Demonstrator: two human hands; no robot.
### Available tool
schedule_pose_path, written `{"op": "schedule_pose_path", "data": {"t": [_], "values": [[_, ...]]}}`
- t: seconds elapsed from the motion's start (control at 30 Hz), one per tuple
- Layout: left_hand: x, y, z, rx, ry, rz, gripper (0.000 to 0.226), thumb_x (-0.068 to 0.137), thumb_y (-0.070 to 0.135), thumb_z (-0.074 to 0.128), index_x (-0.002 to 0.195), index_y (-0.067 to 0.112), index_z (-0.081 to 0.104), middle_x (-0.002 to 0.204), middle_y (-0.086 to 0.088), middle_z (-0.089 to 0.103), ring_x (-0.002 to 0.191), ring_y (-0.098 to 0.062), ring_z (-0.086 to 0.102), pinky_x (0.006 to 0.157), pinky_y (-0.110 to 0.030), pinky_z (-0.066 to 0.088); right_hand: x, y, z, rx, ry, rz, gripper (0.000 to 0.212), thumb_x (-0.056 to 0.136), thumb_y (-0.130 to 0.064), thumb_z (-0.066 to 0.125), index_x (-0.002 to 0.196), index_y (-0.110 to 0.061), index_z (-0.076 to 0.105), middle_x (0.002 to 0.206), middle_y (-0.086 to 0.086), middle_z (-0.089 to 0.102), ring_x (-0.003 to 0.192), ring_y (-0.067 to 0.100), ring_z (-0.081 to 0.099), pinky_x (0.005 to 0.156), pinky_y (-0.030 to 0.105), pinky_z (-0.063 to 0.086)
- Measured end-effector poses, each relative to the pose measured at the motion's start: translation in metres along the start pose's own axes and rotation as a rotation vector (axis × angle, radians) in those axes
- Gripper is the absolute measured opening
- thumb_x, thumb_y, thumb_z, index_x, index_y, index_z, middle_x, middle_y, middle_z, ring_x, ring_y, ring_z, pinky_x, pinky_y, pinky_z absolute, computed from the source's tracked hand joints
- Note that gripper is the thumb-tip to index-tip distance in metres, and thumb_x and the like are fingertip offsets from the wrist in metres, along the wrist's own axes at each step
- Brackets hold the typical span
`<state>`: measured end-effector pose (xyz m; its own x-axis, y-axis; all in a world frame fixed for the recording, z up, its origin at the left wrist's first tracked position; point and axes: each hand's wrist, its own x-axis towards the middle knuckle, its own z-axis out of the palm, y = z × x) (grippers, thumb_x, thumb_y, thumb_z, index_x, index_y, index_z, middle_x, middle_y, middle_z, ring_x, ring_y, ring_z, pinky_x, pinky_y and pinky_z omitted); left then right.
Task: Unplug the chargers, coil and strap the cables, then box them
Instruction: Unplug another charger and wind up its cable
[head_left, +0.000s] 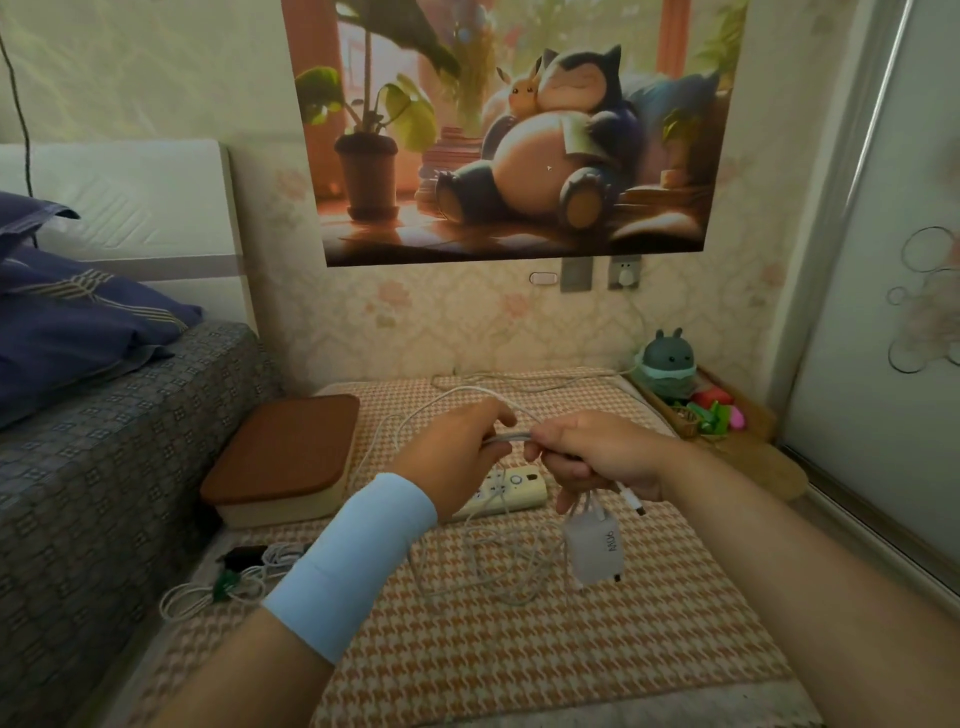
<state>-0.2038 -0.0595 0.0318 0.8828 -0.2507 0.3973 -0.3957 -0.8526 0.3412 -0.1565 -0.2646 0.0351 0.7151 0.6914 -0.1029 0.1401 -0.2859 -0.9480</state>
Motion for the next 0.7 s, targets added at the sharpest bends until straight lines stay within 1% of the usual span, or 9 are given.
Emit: {"op": "schedule_pose_path", "data": {"t": [0.07, 0.13, 0.23, 0.3, 0.4, 0.5, 0.57, 0.63, 0.7], "values": [[-0.002, -0.009, 0.014, 0.029, -0.011, 0.03, 0.018, 0.101, 0.024, 0.05, 0.115, 0.017, 0.06, 0.099, 0.001, 0.059, 0.089, -0.017, 0.056, 0.081, -0.034, 0.047, 0.008, 0.012, -0.002, 0.026, -0.014, 0.015, 0.039, 0.108, -0.033, 0.042, 0.114, 0.001, 0.061, 0.059, 0.001, 0.046, 0.045, 0.013, 0.034, 0.077, 0.044, 0.059], [-0.003, -0.018, 0.025, 0.09, -0.058, 0.053, 0.021, 0.102, 0.031, 0.046, 0.105, 0.019, 0.062, 0.096, -0.002, 0.062, 0.089, -0.024, 0.059, 0.077, -0.039, 0.047, 0.016, 0.025, -0.004, 0.05, -0.024, 0.049, 0.043, 0.108, -0.03, 0.042, 0.121, 0.009, 0.056, 0.069, 0.005, 0.061, 0.05, 0.016, 0.046, 0.077, 0.042, 0.059], [0.003, -0.032, 0.029, 0.245, -0.066, 0.097, 0.028, 0.097, 0.051, 0.047, 0.096, 0.028, 0.064, 0.087, 0.008, 0.063, 0.078, -0.014, 0.057, 0.066, -0.033, 0.046, 0.024, 0.042, -0.006, 0.084, -0.065, 0.125, 0.034, 0.108, -0.024, 0.042, 0.112, 0.001, 0.064, 0.092, 0.011, 0.075, 0.072, 0.022, 0.067, 0.073, 0.033, 0.056], [0.009, -0.04, 0.029, 0.249, -0.05, 0.148, 0.027, 0.097, 0.05, 0.048, 0.093, 0.03, 0.065, 0.082, 0.011, 0.058, 0.074, -0.012, 0.051, 0.064, -0.031, 0.042, 0.03, 0.052, -0.008, 0.157, -0.065, 0.146, 0.029, 0.108, -0.02, 0.043, 0.107, -0.003, 0.067, 0.1, 0.015, 0.075, 0.083, 0.024, 0.072, 0.077, 0.032, 0.057], [0.015, -0.052, 0.031, 0.178, -0.055, 0.177, 0.025, 0.099, 0.042, 0.05, 0.104, 0.029, 0.072, 0.082, 0.011, 0.049, 0.077, -0.017, 0.056, 0.065, -0.031, 0.041, 0.04, 0.057, -0.012, 0.173, -0.068, 0.151, 0.029, 0.107, -0.018, 0.044, 0.107, -0.002, 0.068, 0.107, 0.019, 0.075, 0.093, 0.028, 0.074, 0.079, 0.033, 0.058], [0.015, -0.068, 0.035, 0.151, -0.053, 0.212, 0.027, 0.099, 0.034, 0.054, 0.118, 0.026, 0.072, 0.089, 0.004, 0.058, 0.08, -0.017, 0.056, 0.068, -0.032, 0.043, 0.052, 0.06, -0.01, 0.156, -0.022, 0.167, 0.031, 0.108, -0.02, 0.044, 0.111, 0.001, 0.068, 0.109, 0.019, 0.075, 0.101, 0.029, 0.074, 0.078, 0.035, 0.06], [0.013, -0.078, 0.037, 0.17, -0.024, 0.236, 0.028, 0.097, 0.032, 0.054, 0.11, 0.021, 0.076, 0.089, -0.002, 0.064, 0.08, -0.023, 0.06, 0.068, -0.037, 0.051, 0.06, 0.066, -0.005, 0.067, 0.09, 0.17, 0.033, 0.108, -0.022, 0.044, 0.111, 0.002, 0.068, 0.105, 0.017, 0.076, 0.097, 0.027, 0.074, 0.074, 0.032, 0.06], [0.012, -0.087, 0.038, 0.176, 0.021, 0.232, 0.028, 0.093, 0.029, 0.055, 0.096, 0.014, 0.078, 0.083, -0.005, 0.066, 0.074, -0.026, 0.062, 0.064, -0.039, 0.054, 0.066, 0.071, -0.003, -0.068, 0.201, 0.156, 0.033, 0.109, -0.024, 0.043, 0.102, -0.005, 0.069, 0.096, 0.015, 0.078, 0.08, 0.021, 0.073, 0.065, 0.028, 0.058], [0.011, -0.088, 0.037, 0.128, -0.009, 0.158, 0.026, 0.097, 0.026, 0.054, 0.093, 0.01, 0.075, 0.077, -0.004, 0.064, 0.072, -0.026, 0.06, 0.069, -0.039, 0.053, 0.07, 0.076, -0.004, -0.126, 0.26, 0.132, 0.032, 0.11, -0.027, 0.041, 0.098, -0.01, 0.066, 0.088, 0.012, 0.078, 0.071, 0.022, 0.071, 0.063, 0.03, 0.057]]}}
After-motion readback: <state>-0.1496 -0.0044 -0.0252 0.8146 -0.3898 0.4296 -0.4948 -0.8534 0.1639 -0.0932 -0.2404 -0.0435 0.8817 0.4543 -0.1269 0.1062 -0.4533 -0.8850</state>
